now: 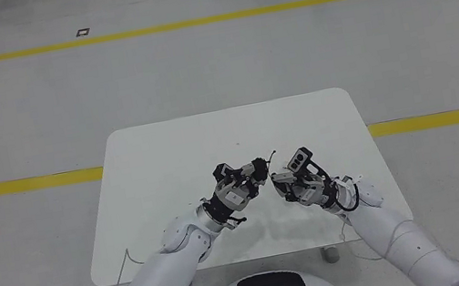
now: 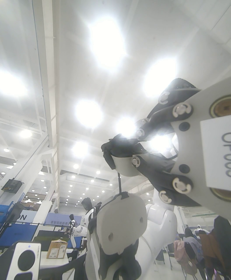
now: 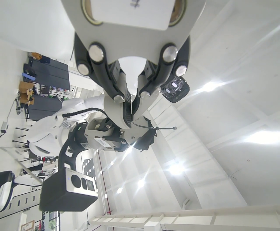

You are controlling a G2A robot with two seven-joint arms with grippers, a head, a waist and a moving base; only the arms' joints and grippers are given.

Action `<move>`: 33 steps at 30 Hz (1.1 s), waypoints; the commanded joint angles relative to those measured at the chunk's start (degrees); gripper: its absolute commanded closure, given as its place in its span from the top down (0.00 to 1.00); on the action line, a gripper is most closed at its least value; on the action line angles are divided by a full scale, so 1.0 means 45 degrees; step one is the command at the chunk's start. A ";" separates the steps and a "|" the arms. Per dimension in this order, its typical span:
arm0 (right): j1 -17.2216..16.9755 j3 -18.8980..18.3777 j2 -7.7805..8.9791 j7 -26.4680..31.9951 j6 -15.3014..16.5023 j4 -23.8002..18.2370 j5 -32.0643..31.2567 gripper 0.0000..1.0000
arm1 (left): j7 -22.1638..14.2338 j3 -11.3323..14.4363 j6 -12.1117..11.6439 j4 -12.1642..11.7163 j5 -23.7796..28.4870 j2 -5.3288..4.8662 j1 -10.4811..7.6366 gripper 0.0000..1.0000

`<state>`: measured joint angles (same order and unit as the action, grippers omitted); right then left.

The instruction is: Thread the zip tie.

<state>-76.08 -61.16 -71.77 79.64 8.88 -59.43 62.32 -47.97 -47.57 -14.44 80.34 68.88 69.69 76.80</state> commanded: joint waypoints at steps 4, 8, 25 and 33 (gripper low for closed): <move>0.0021 0.0014 -0.0008 0.0000 -0.0032 0.0019 -0.0095 0.00 | 0.0000 0.0000 0.0000 0.0000 0.0000 0.0000 0.0000 0.00; 0.0035 0.0019 -0.0014 0.0000 -0.0043 0.0054 -0.0187 0.00 | 0.0000 0.0000 0.0000 0.0000 0.0000 0.0000 0.0000 0.00; 0.0163 0.0101 -0.0105 0.0000 -0.0194 0.0248 -0.0464 0.00 | 0.0000 0.0000 0.0000 0.0000 0.0000 0.0000 0.0000 0.00; 0.0233 0.0145 -0.0159 -0.0022 -0.0245 0.0417 -0.0561 0.00 | 0.0000 0.0000 0.0000 0.0000 0.0000 0.0000 0.0000 0.00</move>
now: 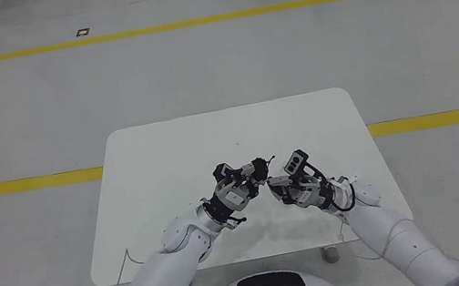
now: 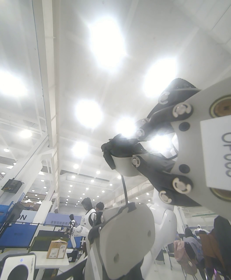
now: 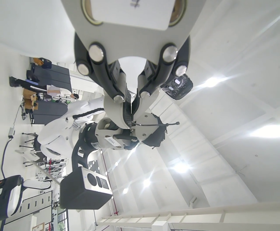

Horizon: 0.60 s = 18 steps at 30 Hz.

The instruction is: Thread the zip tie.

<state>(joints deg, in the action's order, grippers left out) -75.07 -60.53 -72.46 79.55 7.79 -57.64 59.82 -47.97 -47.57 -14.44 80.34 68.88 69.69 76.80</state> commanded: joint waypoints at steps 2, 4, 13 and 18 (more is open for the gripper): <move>0.0027 0.0013 -0.0020 -0.0003 -0.0008 0.0066 -0.0034 0.00 | 0.0000 0.0000 0.0000 0.0000 0.0000 0.0000 0.0000 0.00; 0.0042 0.0021 -0.0031 0.0000 -0.0015 0.0103 -0.0062 0.00 | 0.0000 0.0000 0.0000 0.0000 0.0000 0.0000 0.0000 0.00; 0.0079 0.0036 -0.0079 0.0019 -0.0007 0.0275 -0.0147 0.00 | 0.0000 0.0000 0.0000 0.0000 0.0000 0.0000 0.0000 0.00; 0.0080 0.0038 -0.0098 0.0019 -0.0010 0.0328 -0.0190 0.00 | 0.0000 0.0000 0.0000 0.0000 0.0000 0.0000 0.0000 0.00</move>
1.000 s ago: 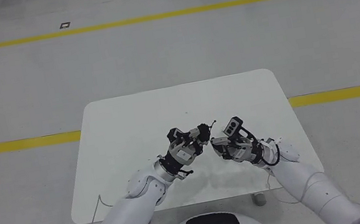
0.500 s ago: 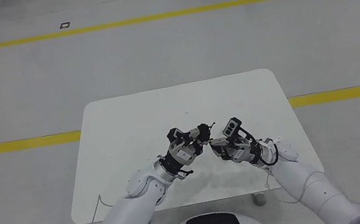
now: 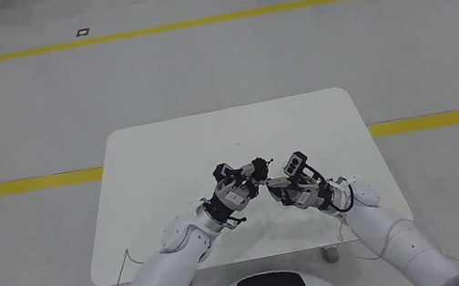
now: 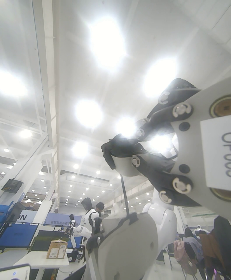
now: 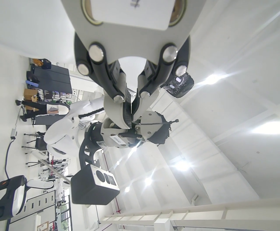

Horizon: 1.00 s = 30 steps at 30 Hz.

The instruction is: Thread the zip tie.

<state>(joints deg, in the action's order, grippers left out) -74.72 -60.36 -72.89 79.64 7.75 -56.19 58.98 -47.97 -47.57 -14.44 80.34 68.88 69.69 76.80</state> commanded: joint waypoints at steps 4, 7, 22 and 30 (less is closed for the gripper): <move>0.0003 -0.0003 -0.0014 0.0000 -0.0007 0.0055 -0.0053 0.00 | 0.0000 0.0000 0.0000 0.0000 0.0000 0.0000 0.0000 0.00; 0.0011 -0.0008 -0.0021 0.0000 -0.0010 0.0083 -0.0082 0.00 | 0.0000 0.0000 0.0000 0.0000 0.0000 0.0000 0.0000 0.00; 0.0042 -0.0018 -0.0068 -0.0075 -0.0005 0.0217 -0.0312 0.00 | 0.0000 0.0000 0.0000 0.0000 0.0000 0.0000 0.0000 0.00; 0.0069 -0.0007 -0.0095 -0.0132 -0.0020 0.0273 -0.0423 0.00 | 0.0000 0.0000 0.0000 0.0000 0.0000 0.0000 0.0000 0.00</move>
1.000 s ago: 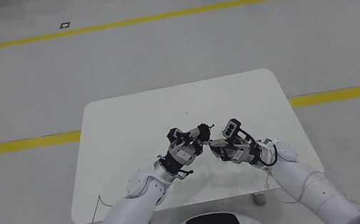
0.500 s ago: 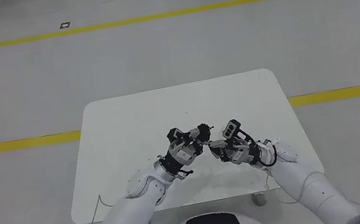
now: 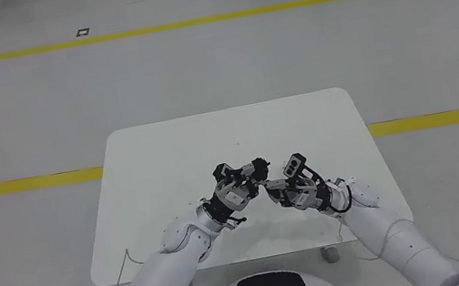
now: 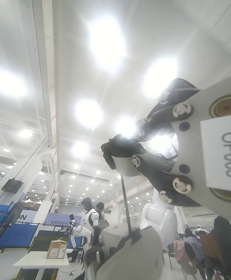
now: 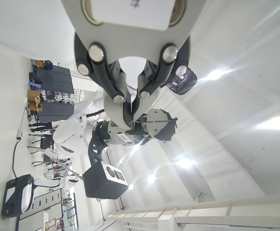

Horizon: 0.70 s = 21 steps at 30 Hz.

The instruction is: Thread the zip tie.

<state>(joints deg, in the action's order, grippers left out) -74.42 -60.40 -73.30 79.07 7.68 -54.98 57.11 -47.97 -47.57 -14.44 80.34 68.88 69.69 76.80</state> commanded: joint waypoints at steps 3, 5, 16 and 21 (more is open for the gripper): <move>0.0013 0.0004 -0.0013 -0.0020 -0.0009 0.0027 -0.0039 0.00 | 0.0000 0.0000 0.0000 0.0000 0.0000 0.0000 0.0000 0.00; 0.0019 0.0009 -0.0021 -0.0027 -0.0019 0.0048 -0.0061 0.00 | 0.0000 0.0000 0.0000 0.0000 0.0000 0.0000 0.0000 0.00; 0.0138 0.0232 -0.0044 -0.0427 -0.0737 0.0422 -0.0635 0.38 | 0.0000 0.0000 0.0000 0.0000 0.0000 0.0000 0.0000 0.00; 0.0271 0.0510 -0.0097 -0.0958 -0.1289 0.0648 -0.1018 1.00 | 0.0000 0.0000 0.0000 0.0000 0.0000 0.0000 0.0000 0.00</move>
<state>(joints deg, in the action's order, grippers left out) -73.21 -58.13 -73.70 74.72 1.80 -52.08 52.36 -47.97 -47.57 -14.44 80.34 68.88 69.69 76.80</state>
